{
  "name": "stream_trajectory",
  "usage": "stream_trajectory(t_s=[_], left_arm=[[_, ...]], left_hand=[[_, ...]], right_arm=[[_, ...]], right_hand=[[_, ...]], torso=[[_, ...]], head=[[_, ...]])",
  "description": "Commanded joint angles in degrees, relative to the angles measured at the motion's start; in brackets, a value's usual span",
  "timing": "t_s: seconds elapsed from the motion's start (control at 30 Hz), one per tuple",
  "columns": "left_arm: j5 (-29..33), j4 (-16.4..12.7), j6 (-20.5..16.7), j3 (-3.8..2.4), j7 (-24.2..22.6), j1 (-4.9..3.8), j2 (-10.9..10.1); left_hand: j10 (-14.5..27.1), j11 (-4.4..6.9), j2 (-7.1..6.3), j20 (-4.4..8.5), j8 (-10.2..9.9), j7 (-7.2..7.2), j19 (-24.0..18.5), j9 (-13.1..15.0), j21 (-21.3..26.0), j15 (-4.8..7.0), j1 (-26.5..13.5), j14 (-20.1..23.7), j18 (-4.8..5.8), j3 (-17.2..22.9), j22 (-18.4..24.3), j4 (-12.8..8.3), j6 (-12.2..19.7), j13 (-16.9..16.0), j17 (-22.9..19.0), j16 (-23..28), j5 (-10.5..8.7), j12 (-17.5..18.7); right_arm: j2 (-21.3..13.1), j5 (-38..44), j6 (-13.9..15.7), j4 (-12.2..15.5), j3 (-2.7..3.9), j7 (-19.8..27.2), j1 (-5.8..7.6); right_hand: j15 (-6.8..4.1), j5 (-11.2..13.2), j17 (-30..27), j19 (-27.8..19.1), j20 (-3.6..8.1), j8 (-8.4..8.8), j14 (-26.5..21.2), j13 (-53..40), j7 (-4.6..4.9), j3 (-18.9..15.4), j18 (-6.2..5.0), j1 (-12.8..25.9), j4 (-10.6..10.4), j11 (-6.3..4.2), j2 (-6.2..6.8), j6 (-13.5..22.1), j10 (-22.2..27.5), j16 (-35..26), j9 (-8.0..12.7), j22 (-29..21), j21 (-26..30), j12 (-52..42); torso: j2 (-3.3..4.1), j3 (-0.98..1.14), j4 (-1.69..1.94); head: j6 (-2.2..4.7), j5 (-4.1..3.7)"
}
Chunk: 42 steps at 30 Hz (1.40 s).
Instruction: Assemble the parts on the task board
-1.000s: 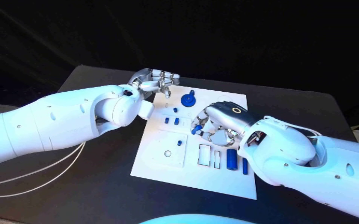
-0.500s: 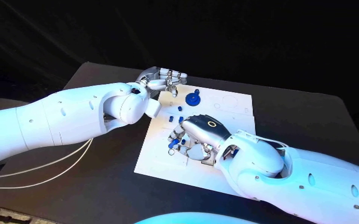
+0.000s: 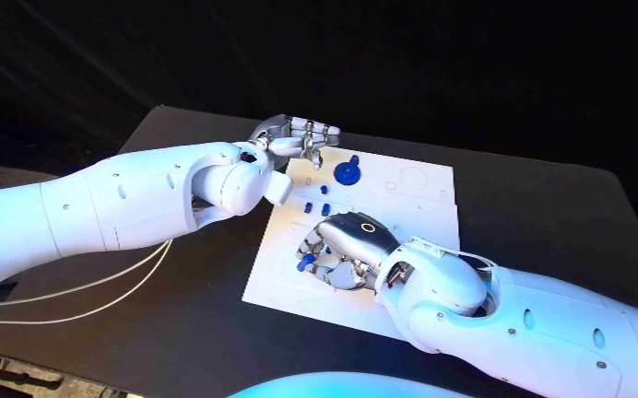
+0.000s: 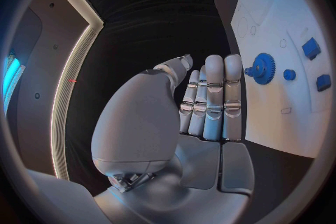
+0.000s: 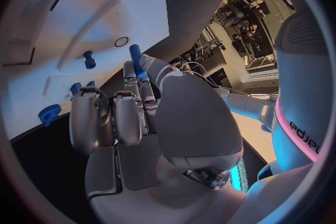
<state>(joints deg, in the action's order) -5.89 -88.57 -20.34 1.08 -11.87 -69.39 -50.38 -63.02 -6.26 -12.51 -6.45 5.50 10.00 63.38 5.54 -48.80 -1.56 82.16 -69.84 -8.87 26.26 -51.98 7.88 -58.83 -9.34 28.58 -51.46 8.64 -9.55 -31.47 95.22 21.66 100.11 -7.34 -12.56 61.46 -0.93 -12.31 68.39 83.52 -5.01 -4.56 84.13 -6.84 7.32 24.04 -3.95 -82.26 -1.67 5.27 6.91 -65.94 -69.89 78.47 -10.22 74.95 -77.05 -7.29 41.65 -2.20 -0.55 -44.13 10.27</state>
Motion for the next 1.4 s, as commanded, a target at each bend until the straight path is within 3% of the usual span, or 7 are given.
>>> stream_trajectory(t_s=[0.03,1.1,1.27,1.4], left_arm=[[0.27,-0.06,1.04,-0.04,-0.37,-0.02,0.15],[0.28,0.14,1.2,-0.02,-0.26,-0.02,0.2],[0.28,0.13,1.21,-0.02,-0.25,-0.02,0.21],[0.28,0.14,1.22,-0.02,-0.24,-0.02,0.2]], left_hand=[[0.21,-0.01,0.51,-0.17,0.03,0.13,0.22,-0.06,0.22,0.02,-0.04,0.34,-0.82,-0.35,-0.02,-0.13,0.29,0.07,-0.08,0.11,-0.19,-0.33],[0.27,0.0,0.58,-0.18,0.06,0.12,0.27,-0.08,0.24,0.02,0.03,0.34,-0.82,-0.42,-0.01,-0.16,0.3,0.06,-0.11,0.08,-0.18,-0.45],[0.27,0.0,0.58,-0.18,0.06,0.12,0.27,-0.08,0.24,0.02,0.03,0.34,-0.82,-0.42,-0.01,-0.16,0.3,0.06,-0.11,0.08,-0.18,-0.45],[0.27,0.0,0.58,-0.18,0.06,0.12,0.27,-0.08,0.24,0.02,0.03,0.34,-0.82,-0.42,-0.01,-0.16,0.3,0.06,-0.11,0.08,-0.18,-0.45]], right_arm=[[0.2,1.13,-2.07,-0.37,-0.04,-0.34,-0.12],[1.37,6.3,-6.12,-1.82,-0.14,-3.67,-0.2],[1.99,5.93,-5.87,-2.29,-0.32,-3.3,-0.29],[2.12,5.69,-5.34,-2.46,-0.39,-3.18,-0.31]], right_hand=[[-0.19,-0.25,-0.09,0.37,0.09,-0.03,1.91,-0.06,0.17,0.42,1.04,-0.35,0.04,-1.94,0.03,-0.36,-1.97,0.26,-0.05,9.75,0.15,-0.2],[-0.15,-0.29,-0.23,0.36,0.06,0.07,1.88,-0.11,0.17,0.51,1.04,0.32,0.0,-1.91,0.18,-0.39,-2.06,0.21,-0.08,9.79,0.19,-0.02],[0.79,-0.62,-0.57,0.05,-0.46,1.19,1.77,0.57,1.38,0.75,0.96,2.5,-0.58,-0.76,1.42,3.26,0.88,0.08,0.83,9.64,0.87,2.05],[1.25,-0.9,-0.93,-0.33,-0.94,1.18,1.64,1.1,1.36,0.57,0.78,4.0,-1.02,-0.27,2.58,6.15,2.8,-0.08,1.59,9.37,1.73,3.09]], torso=[[-0.01,-0.01,0.0],[-0.04,-0.08,0.03],[-0.03,-0.06,0.06],[-0.05,-0.06,0.03]], head=[[-0.2,0.12],[-0.38,0.04],[-0.34,0.03],[-0.36,0.0]])
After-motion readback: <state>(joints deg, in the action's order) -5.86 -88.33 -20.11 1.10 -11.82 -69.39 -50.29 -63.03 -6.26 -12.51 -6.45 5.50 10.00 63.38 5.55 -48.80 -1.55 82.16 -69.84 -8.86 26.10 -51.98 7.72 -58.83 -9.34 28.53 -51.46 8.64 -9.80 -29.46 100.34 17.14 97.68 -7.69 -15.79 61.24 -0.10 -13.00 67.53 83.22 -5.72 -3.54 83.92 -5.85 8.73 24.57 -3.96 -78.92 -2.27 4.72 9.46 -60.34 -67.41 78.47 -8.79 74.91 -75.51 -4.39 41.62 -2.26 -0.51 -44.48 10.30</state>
